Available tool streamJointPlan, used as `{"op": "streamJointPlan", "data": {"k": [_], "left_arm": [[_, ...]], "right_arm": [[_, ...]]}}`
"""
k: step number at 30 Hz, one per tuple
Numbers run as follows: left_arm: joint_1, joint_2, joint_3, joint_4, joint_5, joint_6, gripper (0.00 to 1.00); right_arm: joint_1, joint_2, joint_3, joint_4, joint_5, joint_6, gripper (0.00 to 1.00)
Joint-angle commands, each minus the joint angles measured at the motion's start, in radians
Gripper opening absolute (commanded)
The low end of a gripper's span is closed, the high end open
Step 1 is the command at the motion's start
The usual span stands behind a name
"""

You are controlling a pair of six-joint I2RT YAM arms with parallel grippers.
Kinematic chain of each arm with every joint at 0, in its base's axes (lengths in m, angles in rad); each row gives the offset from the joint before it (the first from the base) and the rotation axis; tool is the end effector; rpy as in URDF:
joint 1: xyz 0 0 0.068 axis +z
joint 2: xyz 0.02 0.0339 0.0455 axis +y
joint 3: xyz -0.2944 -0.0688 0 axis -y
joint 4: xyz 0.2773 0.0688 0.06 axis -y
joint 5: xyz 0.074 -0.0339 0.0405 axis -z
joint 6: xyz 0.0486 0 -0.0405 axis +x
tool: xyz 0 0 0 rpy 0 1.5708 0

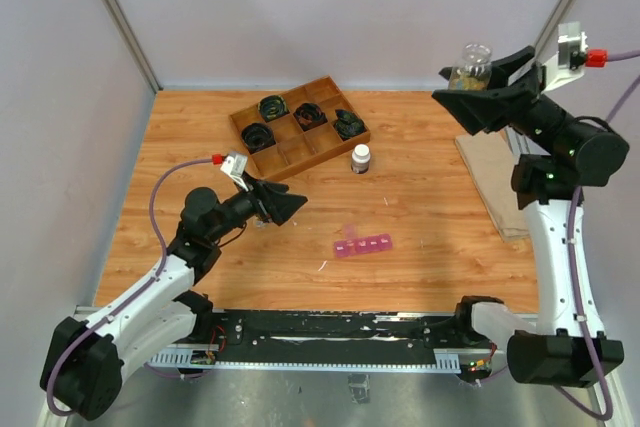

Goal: Sort the pills into containers

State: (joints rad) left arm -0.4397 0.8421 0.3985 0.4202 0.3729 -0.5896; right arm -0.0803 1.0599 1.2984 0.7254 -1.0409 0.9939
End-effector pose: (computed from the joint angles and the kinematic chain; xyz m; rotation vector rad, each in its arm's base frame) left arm 0.1910 -0.1094 0.2655 0.1825 1.6948 -1.0813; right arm 0.1903 0.0268 0.5751 -0.6182 1.0462 1.1203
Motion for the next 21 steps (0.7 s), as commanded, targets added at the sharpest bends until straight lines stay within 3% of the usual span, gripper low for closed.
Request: {"op": "streamJointPlan", "data": {"k": [1,2,3,4,6,7,9,10,11,13,14,15,18,19,21], "left_arm": [[0.006,0.021,-0.071,0.341,0.194,0.045,0.91],[0.006,0.029,-0.079,0.363,0.196,0.052,0.91],[0.006,0.036,-0.088,0.378,0.194,0.066,0.91],[0.006,0.041,-0.093,0.383,0.186,0.081,0.91],[0.006,0.041,-0.113,0.387,0.156,0.112,0.91],[0.006,0.037,-0.123,0.392,0.139,0.13,0.91],[0.005,0.021,-0.142,0.391,0.081,0.162,0.91],[0.006,0.01,-0.152,0.391,0.043,0.181,0.91],[0.005,-0.005,-0.162,0.389,0.014,0.199,0.91],[0.006,-0.034,-0.182,0.384,-0.044,0.238,0.91],[0.006,-0.043,-0.185,0.37,-0.07,0.256,0.91],[0.006,-0.052,-0.185,0.353,-0.091,0.274,0.92],[0.006,-0.059,-0.205,0.348,-0.126,0.301,0.92],[0.006,-0.059,-0.214,0.348,-0.135,0.307,0.92],[0.006,-0.057,-0.231,0.349,-0.152,0.313,0.92]], "right_arm": [[0.04,-0.024,-0.084,0.38,-0.015,0.17,0.0],[-0.027,-0.065,-0.094,0.068,0.074,0.021,0.0],[-0.048,-0.073,-0.091,-0.019,0.103,-0.042,0.0],[-0.043,-0.048,-0.102,0.196,0.022,0.044,0.0],[0.121,-0.001,-0.183,0.745,-0.084,0.296,0.01],[0.13,-0.024,-0.217,0.672,-0.114,0.207,0.01],[0.026,-0.131,-0.175,-0.174,0.038,-0.305,0.01],[0.01,-0.107,-0.096,-0.434,-0.036,-0.494,0.01],[0.033,-0.09,-0.118,-0.454,-0.121,-0.548,0.01],[0.125,-0.133,-0.27,-0.262,-0.216,-0.574,0.01],[0.152,-0.155,-0.315,-0.269,-0.256,-0.654,0.01],[0.158,-0.159,-0.321,-0.372,-0.306,-0.764,0.01],[0.159,-0.151,-0.219,-1.064,-0.353,-1.445,0.01],[0.161,-0.15,-0.207,-1.226,-0.354,-1.61,0.01],[0.162,-0.152,-0.247,-1.309,-0.373,-1.743,0.01]]}}
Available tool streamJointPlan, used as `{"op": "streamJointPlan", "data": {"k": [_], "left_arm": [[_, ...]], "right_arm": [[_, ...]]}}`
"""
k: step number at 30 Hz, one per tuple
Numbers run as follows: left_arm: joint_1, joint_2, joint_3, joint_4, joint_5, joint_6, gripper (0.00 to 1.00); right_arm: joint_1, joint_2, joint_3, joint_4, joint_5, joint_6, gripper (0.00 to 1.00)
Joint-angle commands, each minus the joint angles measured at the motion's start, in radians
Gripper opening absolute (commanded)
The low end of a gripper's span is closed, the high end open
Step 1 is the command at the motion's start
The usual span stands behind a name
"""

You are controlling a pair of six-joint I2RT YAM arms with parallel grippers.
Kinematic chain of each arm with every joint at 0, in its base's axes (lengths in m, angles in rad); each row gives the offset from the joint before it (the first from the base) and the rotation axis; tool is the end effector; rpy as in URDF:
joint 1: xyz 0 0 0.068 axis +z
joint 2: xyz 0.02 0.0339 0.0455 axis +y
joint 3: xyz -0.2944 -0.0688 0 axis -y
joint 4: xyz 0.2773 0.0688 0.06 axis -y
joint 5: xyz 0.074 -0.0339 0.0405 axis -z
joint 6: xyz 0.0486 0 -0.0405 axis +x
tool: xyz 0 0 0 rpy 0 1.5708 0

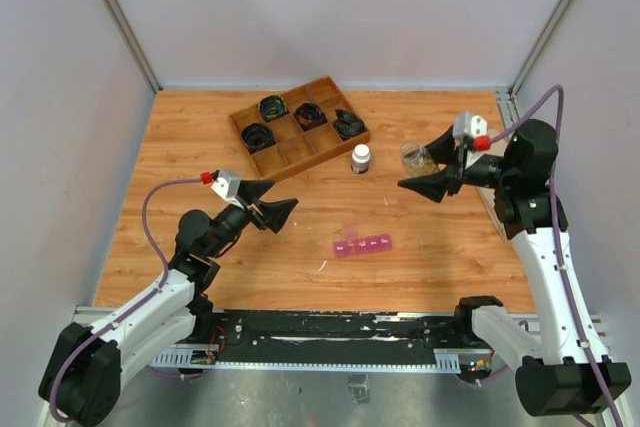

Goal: Sort the pills into containers

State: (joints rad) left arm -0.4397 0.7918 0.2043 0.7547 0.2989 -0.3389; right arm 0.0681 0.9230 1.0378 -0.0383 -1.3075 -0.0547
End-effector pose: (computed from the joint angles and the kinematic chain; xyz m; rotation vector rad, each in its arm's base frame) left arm 0.1713 -0.0964 0.2393 0.3295 1.4285 -0.8491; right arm 0.1937 0.0602 0.4463 -1.1185 1.1947 0.9753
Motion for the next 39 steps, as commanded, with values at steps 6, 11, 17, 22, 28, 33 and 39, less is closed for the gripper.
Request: {"op": "streamJointPlan", "data": {"k": [6,11,17,22,28,33,39], "left_arm": [[-0.015,0.011,-0.06,0.01,-0.183,0.093,0.92],[-0.093,0.022,-0.061,0.0,-0.351,0.165,0.91],[-0.195,0.09,-0.06,0.009,-0.46,0.211,0.92],[-0.205,0.082,-0.087,0.044,-0.453,0.216,0.93],[-0.205,0.056,-0.114,0.065,-0.455,0.213,0.94],[-0.205,0.074,-0.105,0.064,-0.451,0.215,0.94],[-0.205,0.071,-0.108,0.064,-0.45,0.215,0.95]], "right_arm": [[0.098,0.091,-0.119,-0.676,0.047,-0.968,0.01],[0.225,0.144,-0.171,-0.637,0.285,-0.998,0.02],[0.314,0.229,-0.194,-0.613,0.406,-1.008,0.01],[0.361,0.29,-0.201,-0.58,0.48,-0.996,0.01],[0.378,0.364,-0.21,-0.552,0.528,-0.984,0.01],[0.396,0.402,-0.209,-0.547,0.552,-0.979,0.01],[0.409,0.444,-0.21,-0.543,0.565,-0.979,0.01]]}}
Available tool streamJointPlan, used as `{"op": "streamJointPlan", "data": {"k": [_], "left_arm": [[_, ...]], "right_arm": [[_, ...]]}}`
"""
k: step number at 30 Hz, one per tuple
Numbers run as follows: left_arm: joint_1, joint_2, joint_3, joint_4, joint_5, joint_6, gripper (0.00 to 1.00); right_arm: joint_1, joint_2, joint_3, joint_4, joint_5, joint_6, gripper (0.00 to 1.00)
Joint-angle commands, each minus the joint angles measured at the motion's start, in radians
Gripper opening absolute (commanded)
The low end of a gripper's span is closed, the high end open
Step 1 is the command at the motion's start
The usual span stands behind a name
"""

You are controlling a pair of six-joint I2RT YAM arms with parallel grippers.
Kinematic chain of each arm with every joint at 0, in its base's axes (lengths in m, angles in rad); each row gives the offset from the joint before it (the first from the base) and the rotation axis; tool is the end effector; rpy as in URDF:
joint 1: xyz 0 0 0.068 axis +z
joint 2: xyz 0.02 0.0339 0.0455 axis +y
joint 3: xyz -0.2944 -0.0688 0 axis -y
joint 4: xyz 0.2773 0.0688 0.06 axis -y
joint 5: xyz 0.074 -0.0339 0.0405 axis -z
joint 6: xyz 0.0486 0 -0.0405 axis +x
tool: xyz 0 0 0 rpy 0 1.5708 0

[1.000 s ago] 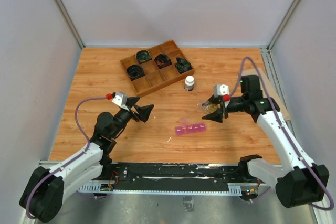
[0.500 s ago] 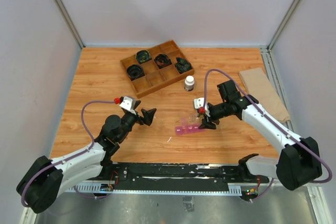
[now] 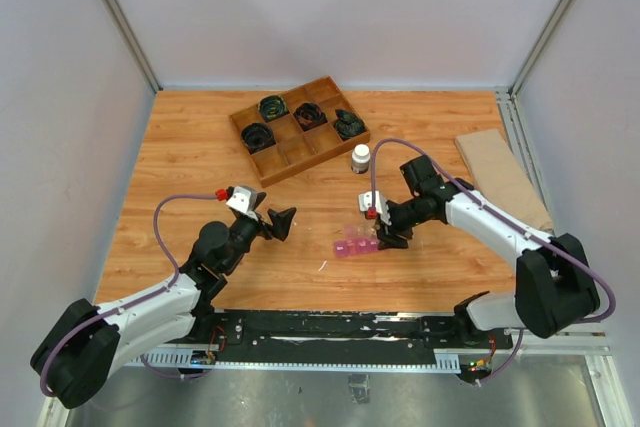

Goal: Sort the pills into containers

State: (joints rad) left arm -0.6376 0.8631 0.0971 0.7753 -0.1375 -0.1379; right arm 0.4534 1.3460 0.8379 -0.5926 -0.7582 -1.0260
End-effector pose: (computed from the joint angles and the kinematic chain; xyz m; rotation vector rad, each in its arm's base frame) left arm 0.1584 -0.1091 0.1893 0.2842 1.5579 -0.5022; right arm 0.2329 0.1506 0.2206 -1.7774 1.6099 0.7509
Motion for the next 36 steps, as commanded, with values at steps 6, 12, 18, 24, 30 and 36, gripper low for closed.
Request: {"op": "streamJointPlan", "data": {"k": [6,12,18,24,30,36], "left_arm": [[-0.007,-0.001,-0.002,0.044,-0.013,0.015,0.95],[-0.007,0.001,0.0,0.044,-0.014,0.014,0.95],[-0.007,0.001,0.0,0.044,-0.013,0.015,0.95],[-0.007,0.002,0.0,0.044,-0.013,0.014,0.95],[-0.007,0.002,0.0,0.044,-0.012,0.015,0.96],[-0.007,0.004,0.0,0.044,-0.013,0.014,0.95]], "right_arm": [[0.044,0.05,-0.008,0.013,0.054,-0.008,0.01],[0.063,0.062,-0.003,0.01,0.087,-0.009,0.01],[0.079,0.079,0.001,0.005,0.111,-0.011,0.01],[0.094,0.09,0.006,0.002,0.134,-0.011,0.01],[0.119,0.097,0.01,0.003,0.181,-0.01,0.01],[0.15,0.105,0.014,0.005,0.223,-0.005,0.01]]}}
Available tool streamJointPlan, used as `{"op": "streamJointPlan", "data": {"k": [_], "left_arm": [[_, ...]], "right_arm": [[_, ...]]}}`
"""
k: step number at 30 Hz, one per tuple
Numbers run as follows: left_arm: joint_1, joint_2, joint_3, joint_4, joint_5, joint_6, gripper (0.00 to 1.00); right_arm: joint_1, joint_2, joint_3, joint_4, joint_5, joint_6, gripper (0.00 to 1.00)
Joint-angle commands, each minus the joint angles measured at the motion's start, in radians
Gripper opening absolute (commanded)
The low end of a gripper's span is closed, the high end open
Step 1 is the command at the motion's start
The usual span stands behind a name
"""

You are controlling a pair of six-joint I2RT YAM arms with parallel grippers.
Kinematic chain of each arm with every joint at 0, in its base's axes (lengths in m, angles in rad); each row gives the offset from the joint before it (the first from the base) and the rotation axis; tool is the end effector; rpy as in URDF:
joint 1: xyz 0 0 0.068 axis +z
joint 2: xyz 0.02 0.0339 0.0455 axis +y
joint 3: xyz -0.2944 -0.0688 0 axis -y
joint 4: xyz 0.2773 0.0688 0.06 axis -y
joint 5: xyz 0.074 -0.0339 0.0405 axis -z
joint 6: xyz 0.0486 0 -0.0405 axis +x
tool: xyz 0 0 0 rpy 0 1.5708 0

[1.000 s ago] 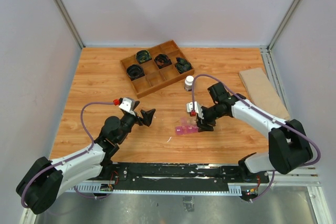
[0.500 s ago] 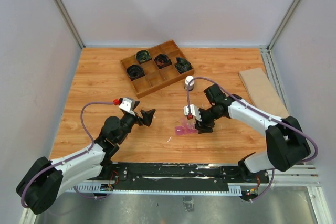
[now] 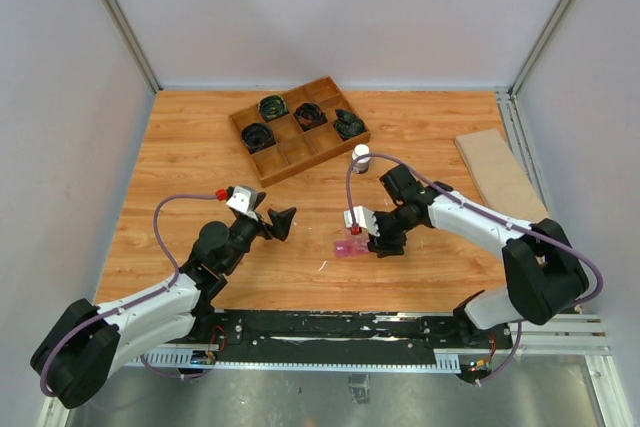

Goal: Sort the pills into containers

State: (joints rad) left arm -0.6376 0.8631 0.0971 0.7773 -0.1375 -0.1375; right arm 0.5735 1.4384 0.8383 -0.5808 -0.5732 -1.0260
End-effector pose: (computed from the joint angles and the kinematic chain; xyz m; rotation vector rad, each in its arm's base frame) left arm 0.1584 -0.1091 0.1896 0.2840 1.5559 -0.5025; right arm 0.2272 0.1781 0.1920 -1.9482 1.6844 0.6245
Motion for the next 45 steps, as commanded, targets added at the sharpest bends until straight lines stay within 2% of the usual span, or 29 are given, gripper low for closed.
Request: {"op": "streamJointPlan", "data": {"k": [1,45], "left_arm": [[-0.007,0.004,0.001,0.042,-0.013,0.013,0.95],[-0.007,0.001,-0.002,0.043,-0.013,0.013,0.95]], "right_arm": [[0.033,0.014,0.015,-0.006,0.044,-0.004,0.01],[0.101,0.008,0.057,-0.026,0.21,0.032,0.01]]}}
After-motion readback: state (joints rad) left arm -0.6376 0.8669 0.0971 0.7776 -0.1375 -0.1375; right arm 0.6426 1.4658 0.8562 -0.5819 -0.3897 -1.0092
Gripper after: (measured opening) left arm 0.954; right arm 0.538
